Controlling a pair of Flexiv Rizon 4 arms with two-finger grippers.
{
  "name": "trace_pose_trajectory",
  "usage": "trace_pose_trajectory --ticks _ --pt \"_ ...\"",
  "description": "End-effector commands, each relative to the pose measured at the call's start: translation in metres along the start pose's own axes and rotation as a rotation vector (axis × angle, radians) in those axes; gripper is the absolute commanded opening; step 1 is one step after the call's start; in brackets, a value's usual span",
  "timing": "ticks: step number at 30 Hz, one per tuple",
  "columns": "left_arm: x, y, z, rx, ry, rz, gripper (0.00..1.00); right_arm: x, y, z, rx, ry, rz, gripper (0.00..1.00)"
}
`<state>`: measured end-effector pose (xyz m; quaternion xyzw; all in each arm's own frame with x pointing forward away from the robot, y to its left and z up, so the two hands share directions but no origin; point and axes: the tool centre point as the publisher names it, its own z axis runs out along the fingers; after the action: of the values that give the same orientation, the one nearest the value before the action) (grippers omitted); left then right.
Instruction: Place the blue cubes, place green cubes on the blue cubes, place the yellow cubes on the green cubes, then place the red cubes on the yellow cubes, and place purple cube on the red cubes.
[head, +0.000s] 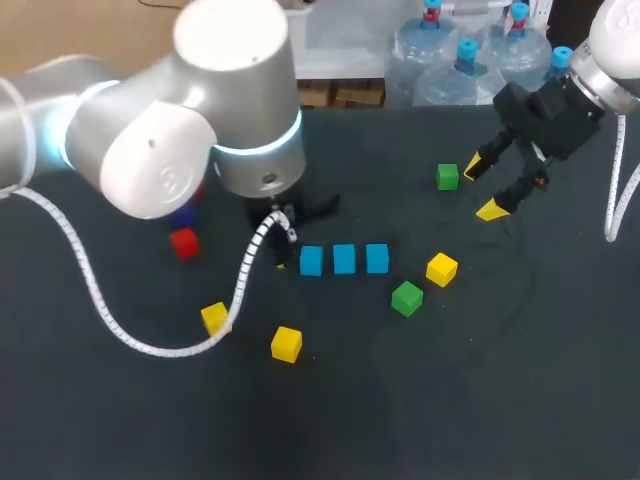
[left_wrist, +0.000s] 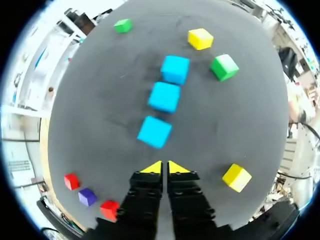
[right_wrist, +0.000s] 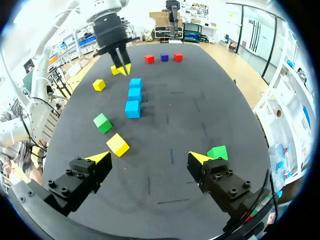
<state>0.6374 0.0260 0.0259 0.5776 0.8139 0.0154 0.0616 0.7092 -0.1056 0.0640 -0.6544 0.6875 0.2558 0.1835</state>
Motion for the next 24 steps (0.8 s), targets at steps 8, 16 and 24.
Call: trace_pose_trajectory --ticks 8,16,24 --pt "0.036 0.03 -0.027 -0.011 -0.129 -0.056 1.0 0.0 0.0 0.0 0.0 -0.001 -0.001 1.0" --pt "0.039 0.033 -0.028 -0.011 -0.138 -0.064 1.0 0.0 0.0 0.0 0.0 -0.001 -0.001 1.0" --pt "0.039 0.033 -0.028 -0.011 -0.138 -0.064 1.0 -0.007 -0.01 -0.014 0.02 0.068 -0.033 1.0"
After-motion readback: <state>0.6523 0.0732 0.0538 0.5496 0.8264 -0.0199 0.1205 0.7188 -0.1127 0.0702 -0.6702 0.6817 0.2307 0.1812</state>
